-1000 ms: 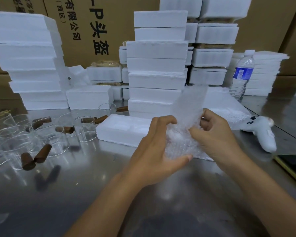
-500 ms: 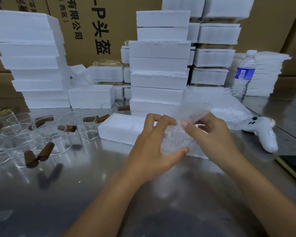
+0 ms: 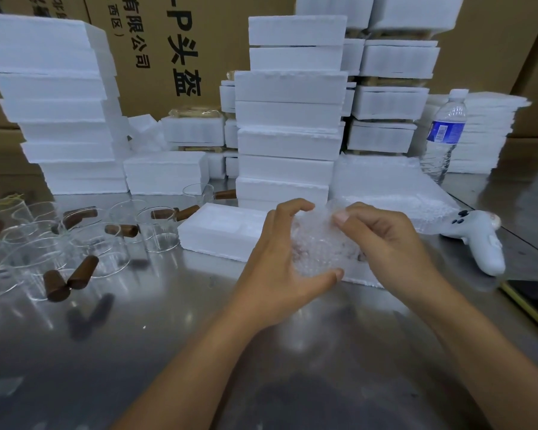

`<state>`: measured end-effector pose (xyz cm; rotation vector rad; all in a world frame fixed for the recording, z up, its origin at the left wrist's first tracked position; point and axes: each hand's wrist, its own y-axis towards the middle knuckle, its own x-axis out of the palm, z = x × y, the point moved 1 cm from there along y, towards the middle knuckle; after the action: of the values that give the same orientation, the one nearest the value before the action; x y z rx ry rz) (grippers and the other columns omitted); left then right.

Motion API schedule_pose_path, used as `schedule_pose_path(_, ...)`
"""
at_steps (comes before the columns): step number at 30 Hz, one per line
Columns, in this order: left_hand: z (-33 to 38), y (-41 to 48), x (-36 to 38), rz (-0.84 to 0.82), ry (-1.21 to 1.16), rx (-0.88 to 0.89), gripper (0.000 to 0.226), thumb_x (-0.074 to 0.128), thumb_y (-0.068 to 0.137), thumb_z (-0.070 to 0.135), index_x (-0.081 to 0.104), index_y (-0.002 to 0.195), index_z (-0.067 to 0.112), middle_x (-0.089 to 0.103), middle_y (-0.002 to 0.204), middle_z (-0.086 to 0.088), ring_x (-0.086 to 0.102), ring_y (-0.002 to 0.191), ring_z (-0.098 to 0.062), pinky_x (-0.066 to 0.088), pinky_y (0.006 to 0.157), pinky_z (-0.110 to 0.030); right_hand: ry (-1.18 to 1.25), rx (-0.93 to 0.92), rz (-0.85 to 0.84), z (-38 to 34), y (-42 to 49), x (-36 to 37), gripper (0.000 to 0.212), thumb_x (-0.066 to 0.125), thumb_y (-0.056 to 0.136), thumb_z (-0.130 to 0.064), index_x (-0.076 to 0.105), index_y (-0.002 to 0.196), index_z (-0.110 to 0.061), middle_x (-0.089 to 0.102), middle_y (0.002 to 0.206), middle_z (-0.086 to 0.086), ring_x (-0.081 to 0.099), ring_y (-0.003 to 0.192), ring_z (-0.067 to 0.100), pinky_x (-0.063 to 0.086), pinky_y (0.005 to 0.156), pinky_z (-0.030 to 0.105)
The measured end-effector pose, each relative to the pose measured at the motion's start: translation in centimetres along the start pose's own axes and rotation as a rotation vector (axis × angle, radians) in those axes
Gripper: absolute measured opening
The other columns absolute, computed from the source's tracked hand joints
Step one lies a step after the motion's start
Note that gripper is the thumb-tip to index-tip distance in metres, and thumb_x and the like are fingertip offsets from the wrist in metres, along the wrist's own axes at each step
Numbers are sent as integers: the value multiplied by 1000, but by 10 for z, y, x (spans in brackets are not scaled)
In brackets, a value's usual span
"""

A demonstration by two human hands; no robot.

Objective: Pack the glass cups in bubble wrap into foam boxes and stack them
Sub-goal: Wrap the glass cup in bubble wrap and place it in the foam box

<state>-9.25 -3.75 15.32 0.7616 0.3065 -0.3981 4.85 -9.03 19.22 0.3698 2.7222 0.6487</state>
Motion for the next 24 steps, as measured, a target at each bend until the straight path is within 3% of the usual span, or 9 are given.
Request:
schedule_pose_path(2,0,-1,0,-2,66,57,73,77,66,41,26,113,61,38,119,21,45,107,7,47,81,-12,-13,83,-21,4,3,-3,24,65,82,-30,70,59,-30,57,69,-17,53,62,-4,35,65,19)
schedule_pose_path(4,1,-2,1,-26,141,103,70,74,67,43,28,118,53,36,120,18,42,105,8,42,80,-8,-17,159,-38,8,4,-7,13,70,72,-33,68,61,-27,53,65,-14,49,57,-2,35,61,18)
schedule_pose_path(5,2,-2,1,-45,172,117,69,73,67,44,28,119,51,35,121,18,43,102,6,44,79,-11,-1,196,-22,11,5,-9,9,72,66,-33,66,65,-26,50,66,-9,46,57,1,36,57,17)
schedule_pose_path(9,7,-2,3,-97,255,152,73,76,69,44,27,123,49,37,124,13,48,93,-2,56,70,-31,23,297,26,21,6,-10,38,79,51,-27,54,79,-23,50,77,-2,48,68,11,42,59,22)
schedule_pose_path(14,12,-4,9,-131,266,249,72,74,72,39,25,124,48,38,117,13,52,90,-9,55,62,-36,-122,229,-36,25,5,-7,25,63,73,0,53,79,-22,56,75,-3,49,58,0,40,52,10)
schedule_pose_path(18,11,-1,9,-97,139,147,72,70,68,50,20,120,58,35,114,31,48,102,10,52,75,-16,-113,156,-15,20,6,-10,20,66,74,-7,57,82,-23,60,79,-7,54,71,1,43,64,13)
schedule_pose_path(21,6,1,5,38,40,37,80,77,62,43,19,113,65,37,118,27,50,104,5,49,76,-12,-26,112,35,15,7,-11,18,70,77,-21,63,94,-24,65,95,-5,59,88,4,44,74,15)
schedule_pose_path(24,1,2,-1,137,-76,-49,81,80,60,38,23,114,60,36,119,28,52,107,-2,46,82,-11,30,123,138,12,7,-13,15,64,84,-31,64,99,-29,64,99,-7,59,79,-8,43,64,6)
